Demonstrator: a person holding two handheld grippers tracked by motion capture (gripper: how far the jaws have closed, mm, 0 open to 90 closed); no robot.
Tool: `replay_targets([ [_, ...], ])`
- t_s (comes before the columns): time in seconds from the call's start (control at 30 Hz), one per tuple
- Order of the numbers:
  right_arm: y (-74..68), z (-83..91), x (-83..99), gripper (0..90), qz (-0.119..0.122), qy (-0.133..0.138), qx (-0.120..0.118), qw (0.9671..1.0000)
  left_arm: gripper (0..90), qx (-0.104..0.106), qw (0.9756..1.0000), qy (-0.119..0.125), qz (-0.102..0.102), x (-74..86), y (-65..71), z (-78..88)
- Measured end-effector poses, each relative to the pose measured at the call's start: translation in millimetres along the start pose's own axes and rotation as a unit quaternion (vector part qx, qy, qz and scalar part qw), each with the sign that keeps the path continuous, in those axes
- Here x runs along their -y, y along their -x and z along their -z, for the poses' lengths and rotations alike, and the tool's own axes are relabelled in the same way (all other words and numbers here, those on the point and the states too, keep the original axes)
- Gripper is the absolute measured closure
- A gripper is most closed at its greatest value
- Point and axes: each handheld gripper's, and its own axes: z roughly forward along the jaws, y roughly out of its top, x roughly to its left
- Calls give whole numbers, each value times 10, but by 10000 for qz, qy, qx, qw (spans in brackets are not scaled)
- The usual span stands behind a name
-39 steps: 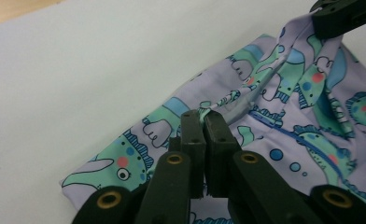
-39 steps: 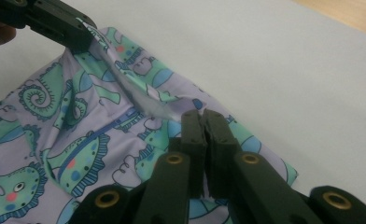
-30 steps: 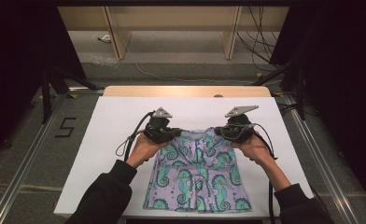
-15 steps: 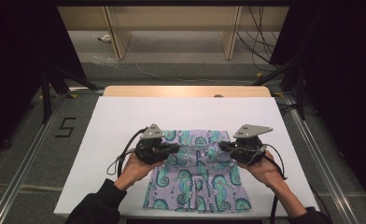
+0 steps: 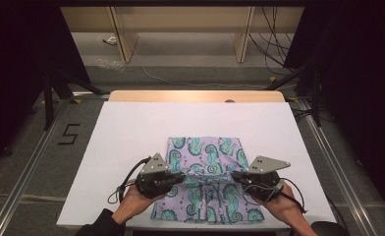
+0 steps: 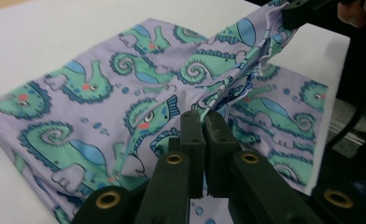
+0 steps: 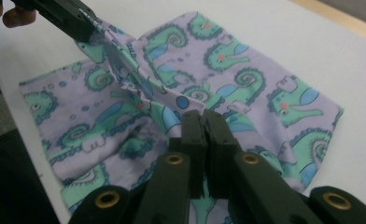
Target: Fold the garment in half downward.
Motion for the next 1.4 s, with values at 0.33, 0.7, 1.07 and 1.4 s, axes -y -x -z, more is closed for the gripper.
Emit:
replay_targets([
  [0.33,-179,-35,208,882,75,-331,-124,9993,868,115,9992,-385,-29,187,72,-18],
  [0.7,-334,-63,319,881,241,-574,-217,9978,865,180,9973,-702,-77,329,126,-8],
  [1.07,-413,-106,400,875,348,-865,-483,9945,854,291,9953,-917,-60,392,138,20],
  [1.4,-369,-14,389,733,214,-727,-602,9953,628,401,9977,-505,218,351,123,194],
])
